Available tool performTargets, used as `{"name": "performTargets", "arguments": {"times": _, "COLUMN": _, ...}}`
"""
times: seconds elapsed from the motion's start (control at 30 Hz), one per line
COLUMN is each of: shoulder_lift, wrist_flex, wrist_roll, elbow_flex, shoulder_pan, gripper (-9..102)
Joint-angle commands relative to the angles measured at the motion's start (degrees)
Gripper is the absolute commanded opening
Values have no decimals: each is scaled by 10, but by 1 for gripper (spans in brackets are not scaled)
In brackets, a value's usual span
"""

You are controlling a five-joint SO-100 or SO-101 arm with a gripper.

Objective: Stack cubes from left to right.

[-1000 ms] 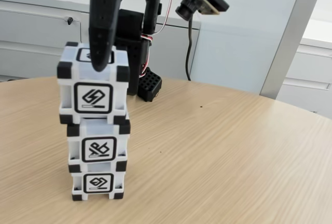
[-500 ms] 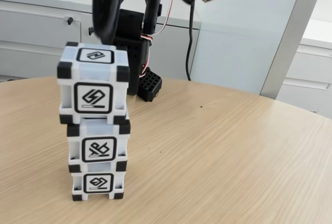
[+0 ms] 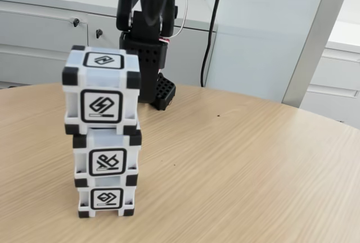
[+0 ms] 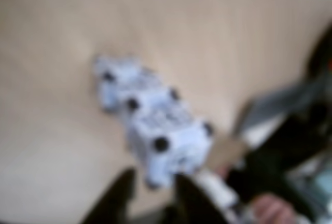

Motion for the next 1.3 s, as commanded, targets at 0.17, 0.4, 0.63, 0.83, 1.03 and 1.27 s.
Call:
{"name": "performTargets", "arguments": {"times": 0.17, "shoulder_lift": 141, "wrist_flex": -3, "wrist_roll": 43, "elbow_flex": -7, "shoulder_pan": -1, "gripper": 0}}
{"name": "performTargets", "arguments": {"times": 0.4, "shoulder_lift": 299, "wrist_flex": -33, "wrist_roll": 84, "elbow_flex": 4, "shoulder_pan": -30, "gripper": 0}}
{"name": "performTargets", "arguments": {"times": 0.63, "shoulder_lift": 383, "wrist_flex": -122, "wrist_roll": 94, "elbow_flex": 109, "shoulder_pan": -122, "gripper": 0}}
{"name": "performTargets", "arguments": {"times": 0.83, "shoulder_lift": 390, "wrist_flex": -230, "wrist_roll": 98, "elbow_flex": 258, "shoulder_pan": -134, "gripper": 0}}
{"name": "performTargets", "arguments": {"times": 1.03, "shoulder_lift": 390, "wrist_flex": -323, "wrist_roll": 97, "elbow_flex": 426, "shoulder_pan": -134, "gripper": 0}}
{"name": "performTargets", "arguments": {"times": 1.27, "shoulder_lift": 390, "wrist_flex": -377, "wrist_roll": 98, "elbow_flex": 562, "shoulder_pan": -134, "gripper": 0}}
